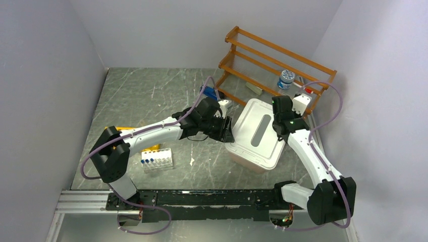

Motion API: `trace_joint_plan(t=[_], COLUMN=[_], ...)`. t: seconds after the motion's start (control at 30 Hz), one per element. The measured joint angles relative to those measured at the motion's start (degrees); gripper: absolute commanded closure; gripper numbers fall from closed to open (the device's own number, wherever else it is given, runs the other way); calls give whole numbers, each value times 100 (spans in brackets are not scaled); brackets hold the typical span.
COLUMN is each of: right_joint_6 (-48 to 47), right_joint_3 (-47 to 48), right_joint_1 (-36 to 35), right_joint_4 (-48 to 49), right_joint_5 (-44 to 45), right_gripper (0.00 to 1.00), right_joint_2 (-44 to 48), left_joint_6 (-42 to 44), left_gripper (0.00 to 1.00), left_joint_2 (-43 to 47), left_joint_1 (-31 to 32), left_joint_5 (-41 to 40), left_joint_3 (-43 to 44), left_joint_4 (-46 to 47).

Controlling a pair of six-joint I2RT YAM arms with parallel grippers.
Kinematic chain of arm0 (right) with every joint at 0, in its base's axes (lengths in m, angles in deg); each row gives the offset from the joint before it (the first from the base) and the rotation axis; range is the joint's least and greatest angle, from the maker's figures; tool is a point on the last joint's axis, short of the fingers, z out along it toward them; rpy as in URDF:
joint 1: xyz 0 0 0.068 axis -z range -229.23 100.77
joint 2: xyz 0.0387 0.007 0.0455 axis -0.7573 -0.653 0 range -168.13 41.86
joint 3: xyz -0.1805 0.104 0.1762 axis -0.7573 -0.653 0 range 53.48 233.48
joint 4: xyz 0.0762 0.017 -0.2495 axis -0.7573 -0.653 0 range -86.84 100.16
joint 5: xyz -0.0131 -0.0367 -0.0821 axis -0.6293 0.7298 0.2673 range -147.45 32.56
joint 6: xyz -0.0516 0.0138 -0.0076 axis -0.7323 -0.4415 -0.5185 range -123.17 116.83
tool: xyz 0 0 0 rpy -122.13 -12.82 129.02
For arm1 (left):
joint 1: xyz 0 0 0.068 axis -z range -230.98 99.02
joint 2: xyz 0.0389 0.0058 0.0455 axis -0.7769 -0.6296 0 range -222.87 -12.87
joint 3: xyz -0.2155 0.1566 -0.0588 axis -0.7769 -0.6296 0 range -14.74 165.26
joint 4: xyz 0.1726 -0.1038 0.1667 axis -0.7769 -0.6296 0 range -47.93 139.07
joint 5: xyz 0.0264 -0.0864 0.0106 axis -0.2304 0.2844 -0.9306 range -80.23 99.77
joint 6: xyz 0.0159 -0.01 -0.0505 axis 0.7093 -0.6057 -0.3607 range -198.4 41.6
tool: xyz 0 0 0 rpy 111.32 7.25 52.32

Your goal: Organize the chemistry lab equipment

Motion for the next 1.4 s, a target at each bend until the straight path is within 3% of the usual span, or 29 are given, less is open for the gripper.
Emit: trace_joint_plan(t=[0.2, 0.43, 0.57, 0.73, 0.8, 0.83, 0.87, 1.13, 1.4], right_joint_6=[-210, -284, -295, -297, -293, -273, -280, -273, -245], right_joint_3=[-243, -315, -157, 428, 680, 748, 778, 815, 1770], right_joint_1=[214, 249, 249, 170, 170, 170, 170, 170, 170], right_joint_4=[758, 1655, 1475, 555, 306, 240, 186, -765, -1753], right_joint_5=[-857, -2155, -2306, -2424, -2422, -2424, -2433, -2618, -2549], right_gripper=[83, 81, 62, 35, 18, 4, 0, 0, 0], right_joint_2=[162, 70, 44, 155, 345, 474, 678, 2079, 2656], left_joint_6=[-20, -44, 11, 225, 299, 328, 352, 625, 717], left_gripper=[50, 42, 32, 16, 14, 13, 13, 12, 15], left_joint_2=[190, 444, 444, 444, 487, 549, 660, 2931, 4922], left_joint_1=[37, -155, -232, -275, -289, -291, -293, -293, -295], left_joint_5=[-640, -1106, -1196, -1499, -1727, -1871, -2026, -3303, -4610], left_joint_3=[-44, -238, -197, 238, 525, 658, 748, 529, 778], left_joint_4=[-98, -201, -289, -780, -949, -1034, -1110, -1930, -3635])
